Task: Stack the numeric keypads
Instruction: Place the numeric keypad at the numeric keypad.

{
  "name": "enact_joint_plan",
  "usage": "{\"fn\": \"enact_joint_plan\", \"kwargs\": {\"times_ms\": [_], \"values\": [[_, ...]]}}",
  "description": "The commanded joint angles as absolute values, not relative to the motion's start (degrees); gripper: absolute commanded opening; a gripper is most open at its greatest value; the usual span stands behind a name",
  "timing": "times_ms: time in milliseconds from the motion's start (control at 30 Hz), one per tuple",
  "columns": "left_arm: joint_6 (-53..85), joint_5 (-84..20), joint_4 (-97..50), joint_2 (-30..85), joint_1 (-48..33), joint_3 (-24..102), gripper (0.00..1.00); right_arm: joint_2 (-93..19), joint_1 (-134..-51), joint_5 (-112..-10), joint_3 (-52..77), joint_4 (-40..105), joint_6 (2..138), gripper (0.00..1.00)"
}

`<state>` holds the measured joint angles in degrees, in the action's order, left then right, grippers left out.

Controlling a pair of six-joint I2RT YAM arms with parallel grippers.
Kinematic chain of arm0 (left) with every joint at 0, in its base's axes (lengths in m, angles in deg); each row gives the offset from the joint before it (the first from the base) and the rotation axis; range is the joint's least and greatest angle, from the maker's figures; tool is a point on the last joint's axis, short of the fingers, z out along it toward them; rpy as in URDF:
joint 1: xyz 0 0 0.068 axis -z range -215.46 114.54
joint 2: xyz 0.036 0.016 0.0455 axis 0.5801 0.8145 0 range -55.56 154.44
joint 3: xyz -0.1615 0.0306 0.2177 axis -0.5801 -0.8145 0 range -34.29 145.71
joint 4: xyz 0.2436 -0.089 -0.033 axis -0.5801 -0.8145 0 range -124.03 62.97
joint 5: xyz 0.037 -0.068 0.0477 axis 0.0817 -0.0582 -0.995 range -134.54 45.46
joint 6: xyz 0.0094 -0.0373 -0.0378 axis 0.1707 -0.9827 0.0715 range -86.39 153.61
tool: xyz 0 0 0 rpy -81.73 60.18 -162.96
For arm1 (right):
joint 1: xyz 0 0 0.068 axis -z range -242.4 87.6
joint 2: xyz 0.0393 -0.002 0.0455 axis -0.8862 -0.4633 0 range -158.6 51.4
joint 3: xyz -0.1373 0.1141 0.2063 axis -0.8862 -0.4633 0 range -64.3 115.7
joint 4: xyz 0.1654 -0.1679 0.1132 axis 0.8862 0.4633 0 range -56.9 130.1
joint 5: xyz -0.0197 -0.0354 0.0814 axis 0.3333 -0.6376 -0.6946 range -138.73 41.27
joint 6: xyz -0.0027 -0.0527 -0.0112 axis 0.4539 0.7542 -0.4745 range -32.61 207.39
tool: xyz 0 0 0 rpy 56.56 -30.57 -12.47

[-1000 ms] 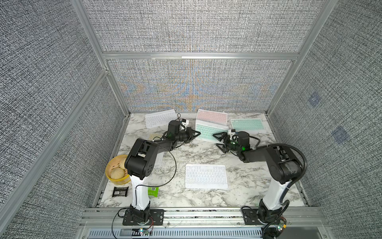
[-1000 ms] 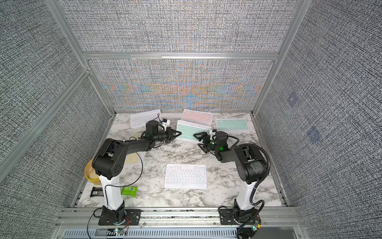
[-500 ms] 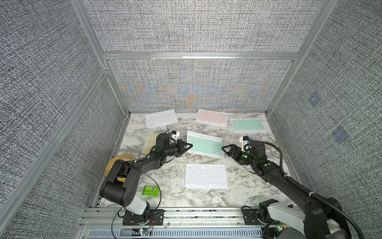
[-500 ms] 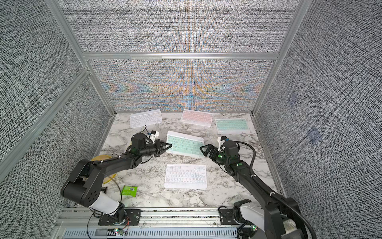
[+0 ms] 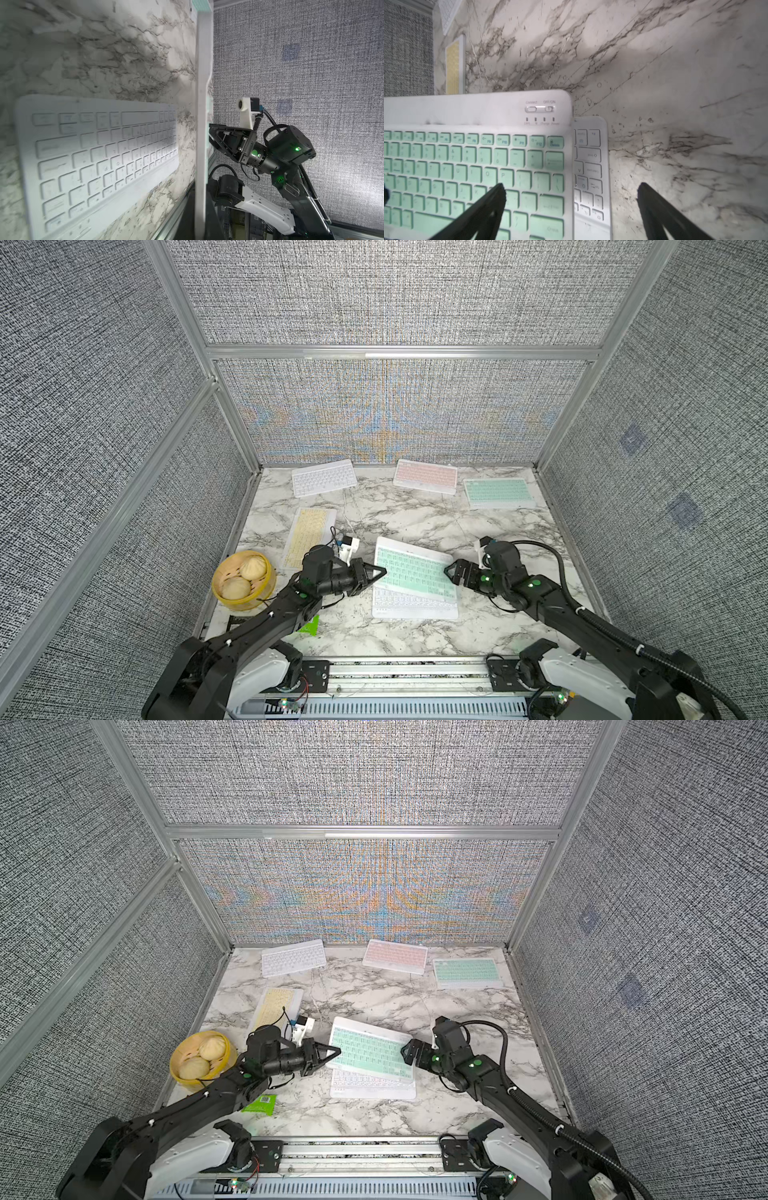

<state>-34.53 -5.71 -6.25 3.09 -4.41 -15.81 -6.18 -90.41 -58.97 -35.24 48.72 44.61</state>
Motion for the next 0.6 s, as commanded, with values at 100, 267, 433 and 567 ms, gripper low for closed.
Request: {"fn": "enact_joint_plan", "kwargs": {"times_ms": [100, 267, 433, 567], "values": [[-35.67, -12.6, -9.4, -5.7, -2.93, -21.2, 0.08, -7.81, -93.16, -54.9, -36.58, 48.0, 42.33, 0.99], [-35.72, -12.83, -8.1, -5.07, -1.86, -22.17, 0.08, -9.49, -93.87, -54.95, -36.87, 46.61, 41.65, 0.99], [-36.32, -10.34, 0.3, 2.45, -1.18, -22.15, 0.08, -12.19, -94.65, -55.71, -36.97, 44.25, 40.81, 0.99], [-37.35, -9.77, 5.34, 6.72, -0.77, -23.49, 0.07, -13.74, -95.02, -55.35, -37.0, 43.76, 40.89, 0.99]]}}
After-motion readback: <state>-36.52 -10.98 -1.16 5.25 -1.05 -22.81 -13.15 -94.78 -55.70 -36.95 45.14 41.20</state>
